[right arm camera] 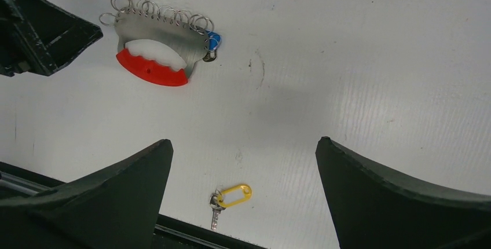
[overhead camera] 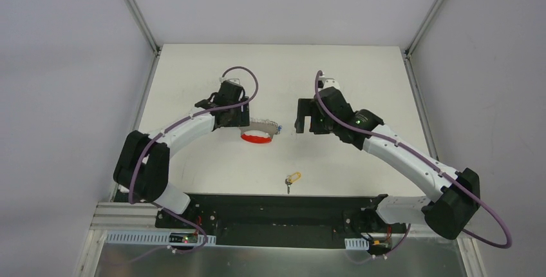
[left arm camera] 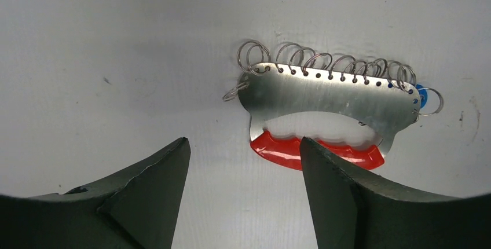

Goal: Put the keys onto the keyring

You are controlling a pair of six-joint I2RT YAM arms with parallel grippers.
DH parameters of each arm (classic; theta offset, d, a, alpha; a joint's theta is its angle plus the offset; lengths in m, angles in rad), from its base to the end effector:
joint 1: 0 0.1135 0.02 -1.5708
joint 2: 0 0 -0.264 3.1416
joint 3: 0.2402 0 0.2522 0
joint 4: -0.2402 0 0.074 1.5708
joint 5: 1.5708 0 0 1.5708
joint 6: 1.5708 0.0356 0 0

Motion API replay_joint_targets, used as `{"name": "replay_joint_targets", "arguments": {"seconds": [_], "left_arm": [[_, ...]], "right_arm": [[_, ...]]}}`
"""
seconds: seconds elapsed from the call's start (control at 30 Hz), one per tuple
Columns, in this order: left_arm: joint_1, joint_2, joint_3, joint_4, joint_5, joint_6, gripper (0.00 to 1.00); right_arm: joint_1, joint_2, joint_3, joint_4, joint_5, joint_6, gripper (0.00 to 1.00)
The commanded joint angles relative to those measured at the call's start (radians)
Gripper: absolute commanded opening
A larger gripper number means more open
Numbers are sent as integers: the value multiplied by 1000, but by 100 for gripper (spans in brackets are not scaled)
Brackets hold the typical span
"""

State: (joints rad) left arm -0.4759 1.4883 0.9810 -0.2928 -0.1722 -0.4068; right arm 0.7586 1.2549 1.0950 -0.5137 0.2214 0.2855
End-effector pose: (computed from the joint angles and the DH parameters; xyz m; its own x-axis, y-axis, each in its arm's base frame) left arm 0.2850 -0.1400 0.2318 -0.7223 -0.0663 -0.6884 0.0648 0.9845 -0.1627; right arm 0.2045 0.1831 0.3168 -0.5884 -0.1791 -0.7885 -0.3969 0.9136 0.0887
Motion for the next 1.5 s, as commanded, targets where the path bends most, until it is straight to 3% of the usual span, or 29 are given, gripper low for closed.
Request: {"name": "replay_joint_targets", "arguments": {"seconds": [0.0,0.6,0.8,1.0,1.47], "left_arm": [[11,71,4,68,77,58,67],[58,194,-2,140,127,207,65],[63,214,-9,170,171,227,48],[64,221,-21,185,171,236,45],[63,160,-59,192,155,228,29]], "right_arm": [[9,-39,-10,12,-49,27,99],[19,-74,-57,23,-93,38,99],[20,-72,-59,24,-91,38,99],[21,-66,-58,27,-96,38,99],[24,-60,-57,30,-110,40,99]]}}
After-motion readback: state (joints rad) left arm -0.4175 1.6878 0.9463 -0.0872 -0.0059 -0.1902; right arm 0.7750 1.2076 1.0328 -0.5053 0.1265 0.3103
